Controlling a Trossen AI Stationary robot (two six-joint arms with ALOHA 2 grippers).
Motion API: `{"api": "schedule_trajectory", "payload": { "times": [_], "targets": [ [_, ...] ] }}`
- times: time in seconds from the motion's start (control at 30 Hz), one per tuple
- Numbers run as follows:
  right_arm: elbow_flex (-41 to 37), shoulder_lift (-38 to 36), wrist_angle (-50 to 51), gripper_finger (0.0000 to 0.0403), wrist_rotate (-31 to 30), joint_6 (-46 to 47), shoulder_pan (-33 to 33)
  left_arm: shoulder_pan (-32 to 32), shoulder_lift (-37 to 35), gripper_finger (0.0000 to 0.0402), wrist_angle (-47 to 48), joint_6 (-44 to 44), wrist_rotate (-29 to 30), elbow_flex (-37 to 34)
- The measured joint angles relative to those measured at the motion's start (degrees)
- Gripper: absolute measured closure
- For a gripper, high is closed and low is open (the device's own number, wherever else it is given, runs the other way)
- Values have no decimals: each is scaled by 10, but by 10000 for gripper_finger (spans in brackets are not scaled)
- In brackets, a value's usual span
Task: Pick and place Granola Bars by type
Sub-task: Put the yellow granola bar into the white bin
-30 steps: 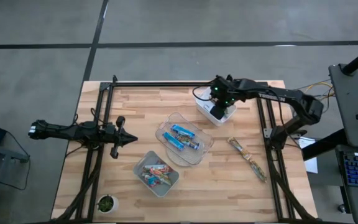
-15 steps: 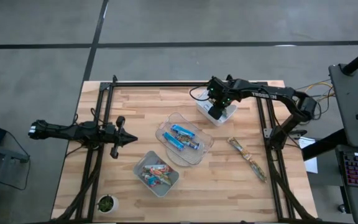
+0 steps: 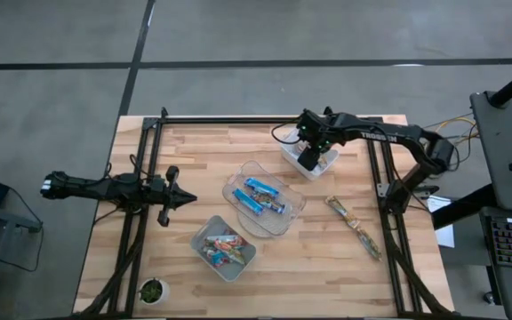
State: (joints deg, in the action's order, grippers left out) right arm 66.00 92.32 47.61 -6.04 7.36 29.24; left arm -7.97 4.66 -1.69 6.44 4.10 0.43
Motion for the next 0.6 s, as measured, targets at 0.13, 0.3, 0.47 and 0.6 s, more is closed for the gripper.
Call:
{"api": "schedule_trajectory", "payload": {
  "times": [0.13,0.3,0.47,0.6],
  "targets": [
    [0,-35,10,214,0,0,-13,0,0,401,0,0,0,0],
    [0,-119,49,238,0,26,-42,0,0,401,0,0,0,0],
    [0,-205,109,281,0,61,-88,0,0,401,0,0,0,0],
    [0,-252,158,320,0,91,-123,0,0,401,0,0,0,0]
  ]
}}
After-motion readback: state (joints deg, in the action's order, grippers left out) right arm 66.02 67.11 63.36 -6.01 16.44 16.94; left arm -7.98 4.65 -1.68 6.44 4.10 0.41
